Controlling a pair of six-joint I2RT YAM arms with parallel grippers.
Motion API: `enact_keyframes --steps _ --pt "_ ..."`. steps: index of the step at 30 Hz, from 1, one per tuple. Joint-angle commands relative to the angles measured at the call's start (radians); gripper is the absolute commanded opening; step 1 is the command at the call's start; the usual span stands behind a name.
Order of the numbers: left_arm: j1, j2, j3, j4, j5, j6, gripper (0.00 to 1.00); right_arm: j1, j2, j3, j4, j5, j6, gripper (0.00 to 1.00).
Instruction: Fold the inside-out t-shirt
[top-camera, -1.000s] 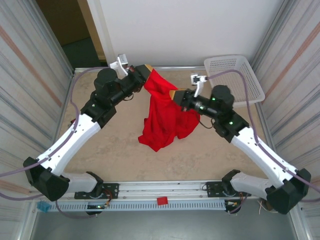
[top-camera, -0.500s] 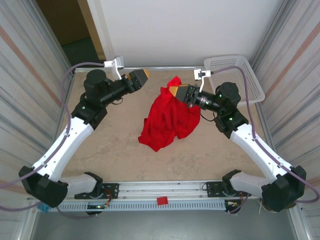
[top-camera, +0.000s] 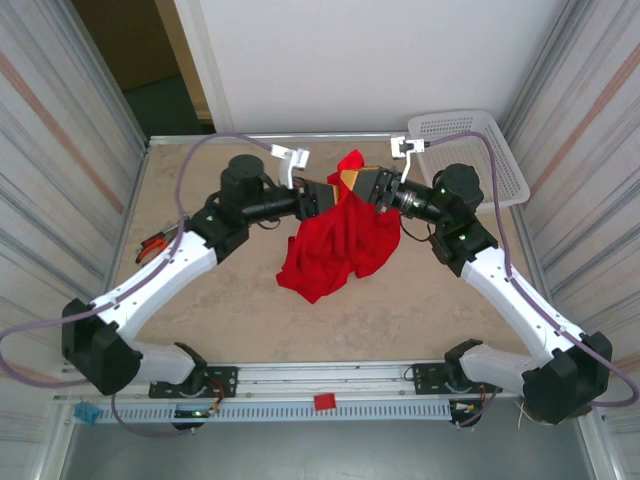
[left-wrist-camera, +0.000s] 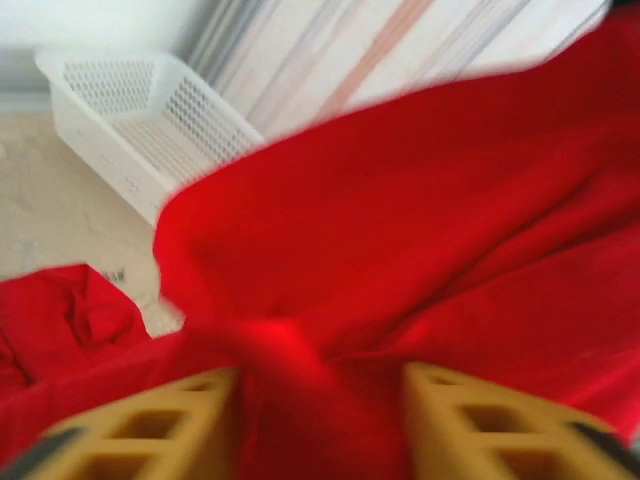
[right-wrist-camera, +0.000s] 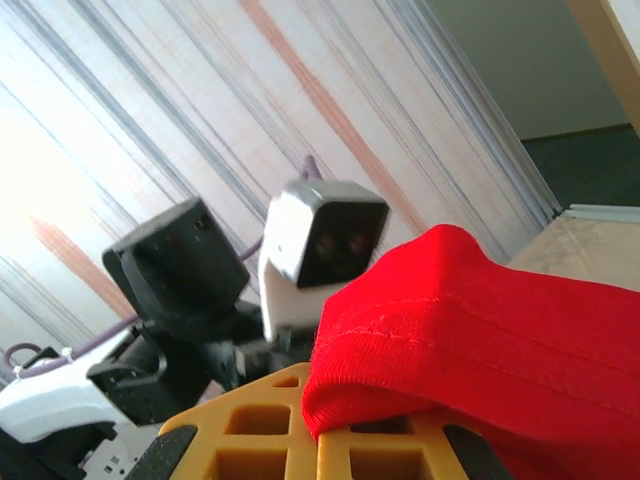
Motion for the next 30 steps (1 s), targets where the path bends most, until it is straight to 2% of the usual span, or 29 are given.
enact_keyframes --steps 1,2,6,11,15,16,18,19,20,21,24,28,29,30 --pt "-0.036 0.040 0.016 0.036 0.016 0.044 0.03 -0.015 -0.012 0.066 0.037 0.056 0.012 0.00" --pt "-0.047 0.049 0.023 0.041 0.016 0.045 0.00 -0.020 -0.014 0.079 0.038 0.072 0.011 0.00" --pt "-0.087 0.066 0.085 0.087 0.025 0.026 0.00 -0.031 -0.017 0.163 0.034 0.127 -0.010 0.00" --pt "-0.118 0.028 0.114 0.298 0.020 -0.101 0.00 -0.033 -0.016 0.296 -0.025 0.183 -0.061 0.00" --pt "-0.091 -0.051 0.021 0.422 -0.104 -0.198 0.00 -0.022 0.067 0.413 -0.118 0.202 -0.063 0.00" --pt "-0.071 -0.072 -0.017 0.438 -0.130 -0.223 0.00 -0.015 0.099 0.435 -0.141 0.199 -0.060 0.13" --pt "-0.008 -0.128 -0.136 0.456 -0.197 -0.288 0.00 0.004 0.191 0.518 -0.264 0.178 -0.072 0.53" --pt "0.033 -0.157 -0.199 0.459 -0.230 -0.321 0.00 0.007 0.236 0.557 -0.333 0.148 -0.081 0.67" --pt "0.084 -0.192 -0.280 0.465 -0.271 -0.366 0.00 0.009 0.281 0.596 -0.413 0.106 -0.092 0.72" --pt "0.145 -0.226 -0.363 0.466 -0.304 -0.418 0.00 0.009 0.304 0.594 -0.465 0.096 -0.099 0.73" --pt "0.328 -0.320 -0.572 0.442 -0.364 -0.515 0.00 -0.006 0.277 0.466 -0.471 0.126 -0.090 0.75" --pt "0.562 -0.401 -0.703 0.290 -0.359 -0.524 0.00 -0.052 0.222 0.308 -0.524 0.131 -0.091 0.77" --pt "0.610 -0.410 -0.720 0.284 -0.328 -0.511 0.04 -0.062 0.219 0.295 -0.589 0.134 -0.120 0.76" --pt "0.646 -0.419 -0.716 0.245 -0.305 -0.510 0.14 -0.068 0.207 0.270 -0.643 0.165 -0.149 0.75"
